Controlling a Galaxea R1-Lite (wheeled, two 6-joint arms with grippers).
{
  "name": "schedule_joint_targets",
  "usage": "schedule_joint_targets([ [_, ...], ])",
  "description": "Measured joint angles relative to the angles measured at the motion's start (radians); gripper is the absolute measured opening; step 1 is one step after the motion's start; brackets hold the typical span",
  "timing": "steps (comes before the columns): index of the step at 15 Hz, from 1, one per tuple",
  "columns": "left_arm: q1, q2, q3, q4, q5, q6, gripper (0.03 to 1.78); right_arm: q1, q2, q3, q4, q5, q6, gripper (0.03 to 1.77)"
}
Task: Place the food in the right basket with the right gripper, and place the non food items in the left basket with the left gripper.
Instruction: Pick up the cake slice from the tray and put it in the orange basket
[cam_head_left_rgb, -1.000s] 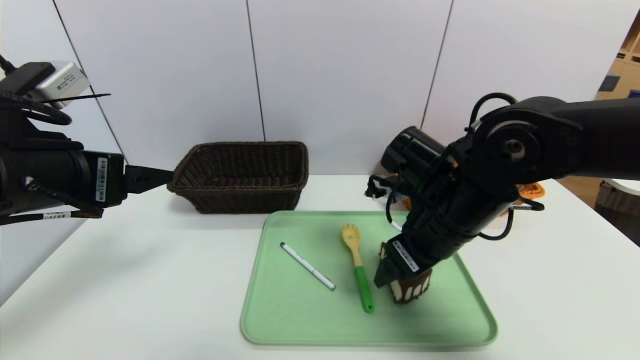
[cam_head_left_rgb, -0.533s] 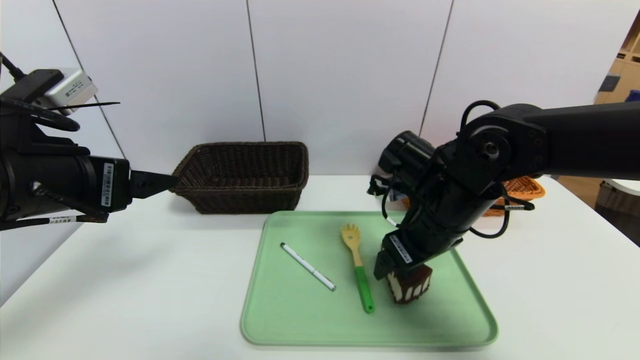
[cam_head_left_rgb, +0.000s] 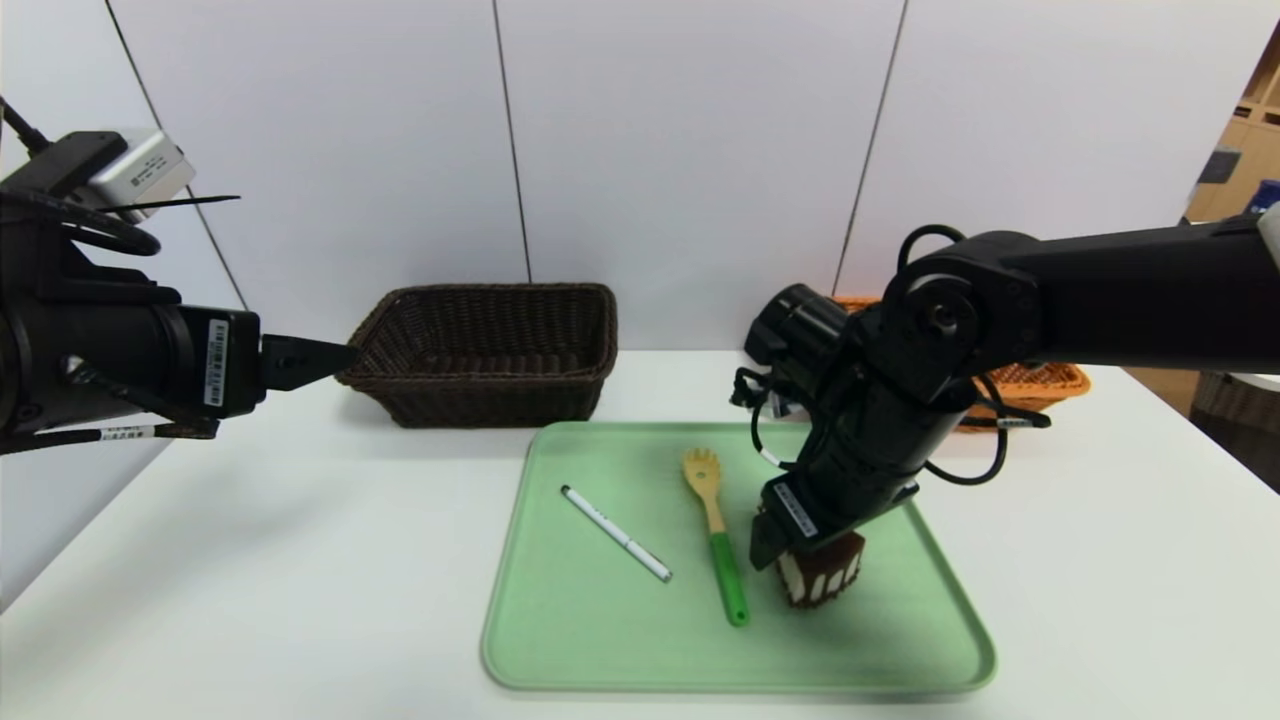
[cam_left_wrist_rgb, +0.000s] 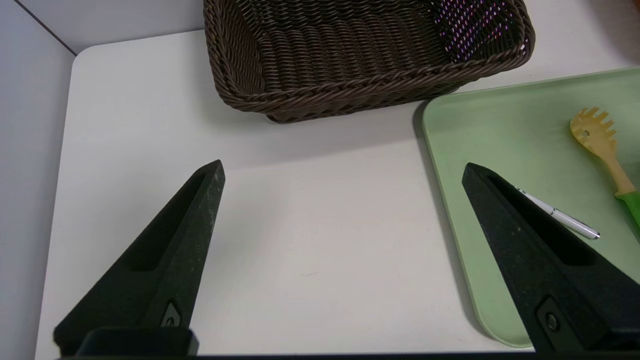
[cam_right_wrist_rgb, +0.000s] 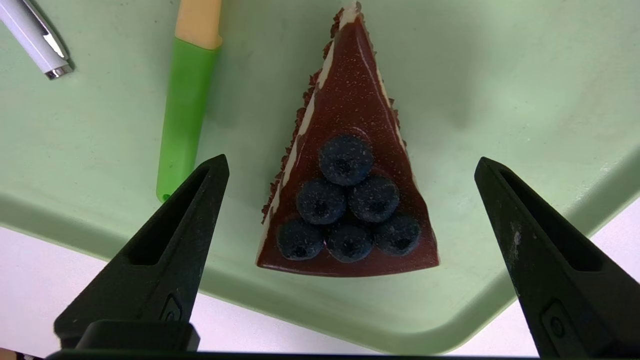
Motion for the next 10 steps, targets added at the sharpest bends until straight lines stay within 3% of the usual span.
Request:
schedule_joint_targets([
  [3,-0.003,0.008,-0.008,0.0,-0.001,0.001,1.69,-0.009,0.014,0.0,0.013,0.0,-0.002,1.67],
  [7,-0.01,0.021,-0.02,-0.001,-0.002,0.0,1.69,-0.011,0.027,-0.001,0.015,0.0,0.002,1.02],
  [10,-0.012,0.028,-0.022,-0.001,-0.002,-0.004,1.69,-0.012,0.029,-0.003,0.014,0.0,0.004,0.82],
])
